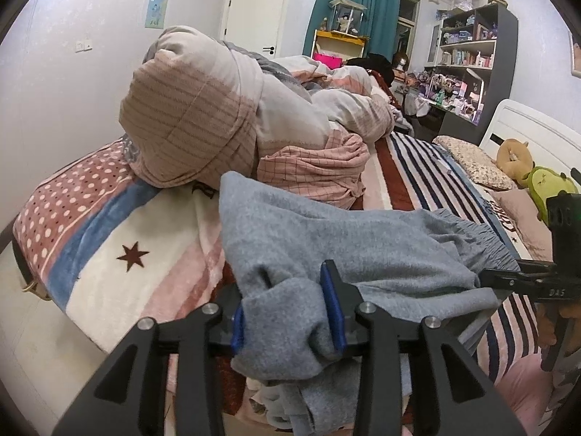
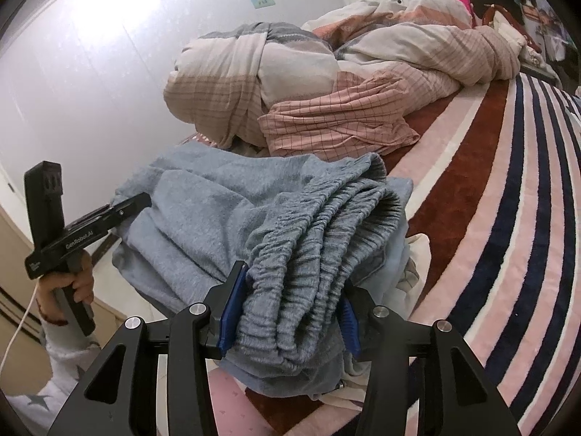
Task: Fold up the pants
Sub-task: 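Carry the folded sweatpants with both grippers onto the clothes pile, then open both grippers and release the sweatpants on the pile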
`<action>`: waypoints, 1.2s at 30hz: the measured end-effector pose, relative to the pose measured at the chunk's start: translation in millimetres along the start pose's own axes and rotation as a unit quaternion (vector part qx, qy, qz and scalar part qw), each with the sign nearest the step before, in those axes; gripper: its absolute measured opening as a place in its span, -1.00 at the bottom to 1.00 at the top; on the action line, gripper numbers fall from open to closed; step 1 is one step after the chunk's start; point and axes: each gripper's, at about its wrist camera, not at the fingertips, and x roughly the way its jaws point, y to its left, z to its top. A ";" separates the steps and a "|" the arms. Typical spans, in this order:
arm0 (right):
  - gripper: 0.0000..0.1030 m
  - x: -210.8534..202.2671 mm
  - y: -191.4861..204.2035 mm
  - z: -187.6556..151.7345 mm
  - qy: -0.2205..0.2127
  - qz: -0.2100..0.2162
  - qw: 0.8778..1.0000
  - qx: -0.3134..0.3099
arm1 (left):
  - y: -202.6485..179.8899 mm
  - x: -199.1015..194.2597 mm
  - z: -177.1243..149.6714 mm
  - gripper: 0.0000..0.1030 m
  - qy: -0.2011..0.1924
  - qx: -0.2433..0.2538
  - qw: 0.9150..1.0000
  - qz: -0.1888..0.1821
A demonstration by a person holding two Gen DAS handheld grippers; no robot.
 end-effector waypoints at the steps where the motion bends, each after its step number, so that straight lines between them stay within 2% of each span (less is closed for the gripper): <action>1: -0.17 -1.3 -0.8 -0.4 -0.001 0.002 1.000 0.001 | -0.9 -0.7 0.7 -0.29 0.002 0.002 1.000 0.006; 2: -0.16 -2.5 -1.2 -1.1 -0.001 0.004 1.000 0.002 | -1.4 -1.4 1.1 -0.25 0.003 0.003 1.000 0.009; 4: -0.14 -5.6 -1.1 -2.7 -0.005 0.004 1.000 -0.001 | -3.7 -6.5 2.4 0.02 -0.001 0.007 1.000 0.019; 6: -0.06 -10.4 -0.6 -3.6 -0.012 0.003 1.000 -0.004 | -4.7 -14.7 3.1 0.13 -0.013 0.006 1.000 0.028; 8: 0.02 -16.3 0.1 -4.8 -0.019 0.004 1.000 -0.007 | -4.7 -20.3 3.6 0.14 -0.016 0.003 0.999 0.031; 14: 0.05 -31.2 2.3 -12.9 -0.026 0.007 1.000 -0.016 | -25.0 -36.3 4.2 0.21 -0.024 0.017 0.999 0.036; 19: 0.07 -47.4 -4.7 -21.0 -0.031 0.012 0.999 -0.008 | -52.0 -39.8 1.5 0.22 -0.025 0.017 1.000 0.007; 25: 0.16 -85.5 -22.9 -33.3 -0.057 -0.001 0.998 0.005 | -98.5 -31.1 -0.6 0.26 -0.020 0.035 0.999 -0.024; 26: 0.17 -94.2 -28.2 -37.0 -0.063 -0.008 0.998 0.009 | -109.7 -28.9 -0.4 0.28 -0.020 0.040 0.999 -0.030; 29: 0.44 -114.1 -41.7 -47.4 -0.077 -0.034 0.996 0.014 | -139.9 -23.1 -0.2 0.39 -0.021 0.052 0.997 -0.045; 32: 0.45 -134.8 -54.4 -61.7 -0.090 -0.067 0.994 0.016 | -167.9 -18.7 0.6 0.49 -0.026 0.064 0.996 -0.056; 36: 0.60 -161.2 -70.5 -80.2 -0.108 -0.116 0.987 0.017 | -209.4 -14.8 0.2 0.66 -0.041 0.082 0.993 -0.069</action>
